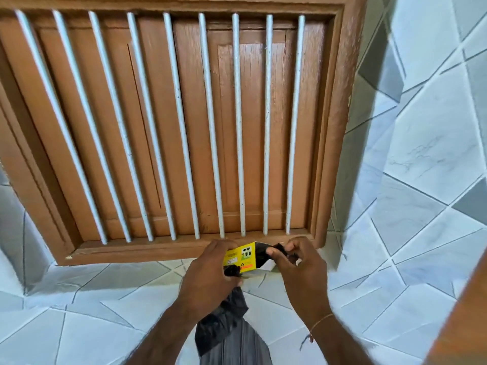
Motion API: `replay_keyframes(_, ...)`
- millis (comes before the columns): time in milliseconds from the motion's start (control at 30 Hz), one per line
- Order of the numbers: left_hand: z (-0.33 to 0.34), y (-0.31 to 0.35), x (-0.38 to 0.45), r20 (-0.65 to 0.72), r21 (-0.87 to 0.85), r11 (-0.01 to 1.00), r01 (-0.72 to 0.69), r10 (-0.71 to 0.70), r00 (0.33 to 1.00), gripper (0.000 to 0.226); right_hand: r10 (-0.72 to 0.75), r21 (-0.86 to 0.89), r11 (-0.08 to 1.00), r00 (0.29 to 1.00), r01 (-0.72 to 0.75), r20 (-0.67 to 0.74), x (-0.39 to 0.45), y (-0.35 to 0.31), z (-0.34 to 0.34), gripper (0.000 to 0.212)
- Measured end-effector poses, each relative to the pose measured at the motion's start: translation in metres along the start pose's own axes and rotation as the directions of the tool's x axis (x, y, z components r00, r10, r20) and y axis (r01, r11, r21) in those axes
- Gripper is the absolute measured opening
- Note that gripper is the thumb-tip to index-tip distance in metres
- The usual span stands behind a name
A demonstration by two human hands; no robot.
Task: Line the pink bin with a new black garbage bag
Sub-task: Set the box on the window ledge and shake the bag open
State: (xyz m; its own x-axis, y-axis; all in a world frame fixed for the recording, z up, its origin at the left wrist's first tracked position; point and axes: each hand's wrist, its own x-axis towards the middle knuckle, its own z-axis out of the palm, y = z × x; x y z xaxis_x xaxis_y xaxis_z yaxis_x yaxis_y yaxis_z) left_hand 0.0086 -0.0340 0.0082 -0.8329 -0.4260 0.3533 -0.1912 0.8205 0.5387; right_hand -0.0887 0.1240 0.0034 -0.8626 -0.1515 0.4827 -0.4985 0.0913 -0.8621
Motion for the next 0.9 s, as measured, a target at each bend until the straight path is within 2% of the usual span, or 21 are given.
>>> replay_keyframes(33,-0.002,0.0,-0.003,0.0,-0.013,1.0,-0.004,0.004,1.0,0.067,-0.043,-0.044,0.998,0.999,0.044,0.01,-0.007,0.0,0.0,0.014)
replay_keyframes(100,-0.007,-0.001,-0.008,0.003,-0.037,0.999,-0.014,0.015,1.0,0.067,-0.138,-0.151,0.978,0.989,0.143,0.047,-0.023,0.0,0.001,0.025)
replay_keyframes(133,-0.009,-0.001,-0.01,0.004,-0.046,0.999,-0.021,0.021,1.0,0.067,-0.17,-0.184,0.968,0.985,0.173,0.036,-0.03,0.0,0.001,0.028)
replay_keyframes(200,-0.014,0.0,-0.014,0.007,-0.065,0.997,-0.032,0.033,0.999,0.067,-0.199,-0.188,0.964,0.979,0.189,-0.033,-0.037,-0.004,-0.005,0.02)
replay_keyframes(233,-0.016,0.001,-0.016,0.006,-0.072,0.997,-0.038,0.038,0.999,0.067,-0.197,-0.171,0.968,0.979,0.185,-0.059,-0.038,-0.007,-0.009,0.026)
replay_keyframes(300,-0.02,0.005,-0.019,0.0,-0.086,0.995,-0.046,0.046,0.999,0.066,-0.077,-0.05,0.996,0.997,0.076,-0.023,-0.036,-0.013,-0.015,0.049)
replay_keyframes(367,-0.022,0.008,-0.022,-0.005,-0.084,0.995,-0.051,0.051,0.999,0.065,0.023,0.086,0.996,0.998,-0.029,0.065,-0.034,-0.022,-0.017,0.055)
replay_keyframes(500,-0.025,0.017,-0.023,-0.026,-0.056,0.996,-0.067,0.066,0.997,0.064,-0.071,0.04,0.997,0.997,0.07,0.015,-0.029,-0.035,-0.016,0.042)
replay_keyframes(667,-0.032,0.028,-0.018,-0.087,-0.005,0.999,-0.052,0.051,0.995,0.065,-0.161,0.0,0.987,0.986,0.162,0.039,-0.022,-0.046,-0.02,0.042)
replay_keyframes(833,-0.032,0.035,-0.015,-0.113,0.095,0.993,-0.073,0.084,0.99,0.068,-0.121,0.111,0.987,0.993,0.118,0.018,-0.016,-0.045,-0.016,0.038)
replay_keyframes(900,-0.029,0.036,-0.016,-0.106,0.112,0.991,-0.072,0.084,0.991,0.068,-0.138,0.063,0.989,0.989,0.135,0.048,-0.014,-0.043,-0.012,0.024)
